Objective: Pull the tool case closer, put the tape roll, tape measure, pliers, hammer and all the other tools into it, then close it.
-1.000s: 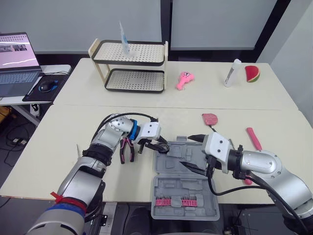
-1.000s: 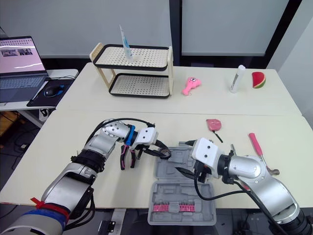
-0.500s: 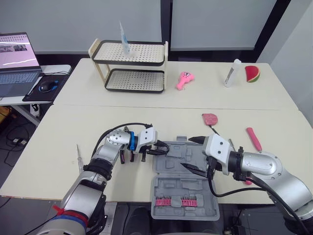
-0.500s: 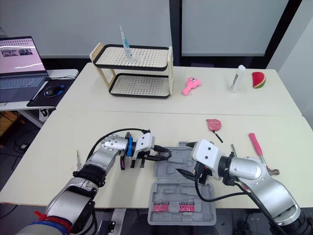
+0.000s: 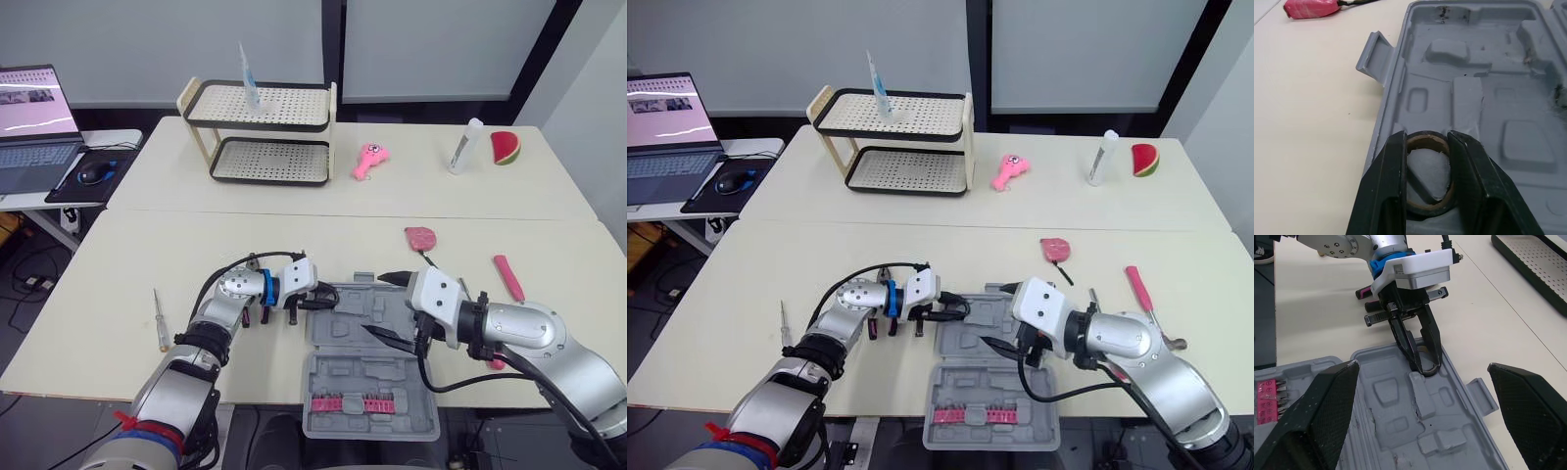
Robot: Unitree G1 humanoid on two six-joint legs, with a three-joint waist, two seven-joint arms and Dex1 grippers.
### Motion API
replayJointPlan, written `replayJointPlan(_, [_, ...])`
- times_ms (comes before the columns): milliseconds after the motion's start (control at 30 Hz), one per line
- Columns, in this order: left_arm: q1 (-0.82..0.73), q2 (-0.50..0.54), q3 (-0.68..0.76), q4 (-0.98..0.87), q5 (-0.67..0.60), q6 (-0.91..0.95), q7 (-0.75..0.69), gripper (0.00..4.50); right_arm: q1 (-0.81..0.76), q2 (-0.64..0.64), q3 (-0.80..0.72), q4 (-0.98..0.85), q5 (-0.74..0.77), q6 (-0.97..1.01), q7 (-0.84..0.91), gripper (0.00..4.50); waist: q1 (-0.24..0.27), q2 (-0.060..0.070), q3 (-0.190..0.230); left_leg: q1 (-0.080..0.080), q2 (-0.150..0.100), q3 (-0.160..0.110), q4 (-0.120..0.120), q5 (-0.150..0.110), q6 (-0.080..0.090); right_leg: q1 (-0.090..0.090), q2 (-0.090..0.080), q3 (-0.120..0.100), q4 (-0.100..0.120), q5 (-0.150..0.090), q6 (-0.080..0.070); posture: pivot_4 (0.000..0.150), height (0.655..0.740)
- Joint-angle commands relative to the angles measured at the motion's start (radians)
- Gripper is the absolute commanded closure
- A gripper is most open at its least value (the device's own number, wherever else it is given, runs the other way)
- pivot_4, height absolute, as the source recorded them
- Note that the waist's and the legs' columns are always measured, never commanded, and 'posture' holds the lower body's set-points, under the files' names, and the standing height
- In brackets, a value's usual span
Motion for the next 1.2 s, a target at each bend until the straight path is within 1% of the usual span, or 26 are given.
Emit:
replayJointPlan(33, [-0.006,0.006,-0.021,0.061,0.056,-0.031,0.044,3.16,-0.007,-0.010,-0.037,-0.041,0.016,-0.002,0.004,0.00,0.000,0.000,0.000,0.000,0.000,0.000,0.000,0.000,0.000,0.000,0.000,0.000,0.000,0.000,0.000,0.150,0.7400])
replayJointPlan(233, [-0.002,-0.002,0.011,0.036,-0.013,-0.023,-0.026,3.16,0.009,-0.018,-0.054,-0.037,0.023,-0.010,0.001,0.00,0.000,0.000,-0.001,0.001,0.000,0.000,0.000,0.000,0.000,0.001,0.000,0.000,0.000,0.000,0.000,0.150,0.7400])
replayJointPlan(333, [-0.004,0.016,0.041,-0.030,-0.071,0.018,-0.082,3.16,0.010,-0.023,-0.091,-0.003,0.029,-0.030,0.007,0.00,-0.001,0.000,-0.001,0.000,0.000,0.000,0.000,0.000,0.000,0.000,0.000,0.000,0.000,0.000,0.000,0.150,0.7400])
replayJointPlan(400, [-0.001,0.049,0.071,-0.102,-0.121,0.072,-0.127,3.16,0.015,-0.035,-0.143,0.029,0.041,-0.051,0.020,0.00,-0.001,0.000,0.000,0.000,0.000,0.000,0.000,0.000,0.000,0.000,0.000,0.000,0.000,0.000,0.000,0.150,0.7400])
replayJointPlan(500, [0.016,0.142,0.122,-0.247,-0.199,0.195,-0.198,2.60,0.043,-0.071,-0.245,0.079,0.075,-0.093,0.076,0.00,-0.002,0.000,0.000,0.000,0.001,0.000,0.000,0.000,0.000,0.000,0.000,0.000,0.000,0.000,0.000,0.150,0.7400])
replayJointPlan(633, [0.063,0.314,0.228,-0.412,-0.294,0.397,-0.232,1.45,0.095,-0.132,-0.412,0.167,0.124,-0.143,0.162,0.00,-0.005,0.001,0.000,0.000,0.001,0.000,0.000,0.000,0.000,0.000,0.001,0.000,0.000,0.000,0.000,0.150,0.7400])
replayJointPlan(733, [0.138,0.470,0.330,-0.464,-0.338,0.518,-0.225,0.54,0.150,-0.198,-0.561,0.255,0.150,-0.177,0.246,0.00,-0.006,0.001,0.000,0.001,0.001,0.000,-0.001,0.000,0.000,0.000,0.001,0.001,0.000,0.000,0.000,0.150,0.7400])
replayJointPlan(800, [0.205,0.559,0.406,-0.487,-0.366,0.581,-0.205,0.02,0.189,-0.236,-0.652,0.329,0.153,-0.208,0.299,0.00,-0.006,0.002,0.001,0.001,0.002,0.000,-0.002,-0.001,0.003,0.000,0.001,0.001,0.000,0.000,0.000,0.150,0.7400])
replayJointPlan(833, [0.242,0.598,0.447,-0.491,-0.375,0.599,-0.193,0.02,0.208,-0.252,-0.692,0.373,0.150,-0.228,0.321,0.00,-0.006,0.002,0.001,0.002,0.002,0.000,-0.002,-0.002,0.003,0.000,0.001,0.001,0.000,0.000,0.000,0.150,0.7400])
replayJointPlan(867, [0.291,0.648,0.514,-0.457,-0.380,0.602,-0.173,0.02,0.232,-0.273,-0.744,0.446,0.140,-0.259,0.352,0.00,-0.005,0.002,0.001,0.002,0.002,0.000,-0.002,-0.002,0.003,0.000,0.001,0.001,0.000,0.000,0.000,0.150,0.7400])
replayJointPlan(933, [0.358,0.701,0.595,-0.424,-0.388,0.605,-0.143,0.02,0.260,-0.297,-0.801,0.541,0.129,-0.307,0.391,0.00,-0.002,0.002,0.001,0.002,0.002,0.001,-0.002,-0.002,0.004,0.001,0.000,0.001,-0.001,0.000,0.000,0.150,0.7400])
replayJointPlan(1000, [0.418,0.727,0.643,-0.396,-0.383,0.594,-0.127,0.02,0.277,-0.312,-0.827,0.626,0.115,-0.357,0.418,0.00,0.002,0.002,0.001,0.003,0.001,0.001,-0.002,-0.002,0.004,0.002,-0.001,0.001,-0.001,0.000,0.000,0.150,0.7400])
replayJointPlan(1067, [0.496,0.756,0.698,-0.338,-0.372,0.574,-0.117,0.02,0.283,-0.330,-0.844,0.750,0.090,-0.417,0.442,0.00,0.003,0.003,0.002,0.004,0.001,0.003,-0.002,-0.002,0.004,0.002,-0.002,0.002,-0.002,0.000,0.000,0.150,0.7400])
replayJointPlan(1200, [0.603,0.762,0.759,-0.286,-0.370,0.524,-0.092,0.02,0.246,-0.346,-0.809,0.917,0.062,-0.509,0.461,0.00,-0.002,0.003,0.002,0.005,0.001,0.005,-0.004,-0.002,0.004,0.002,-0.002,0.002,-0.002,0.000,0.000,0.150,0.7400])
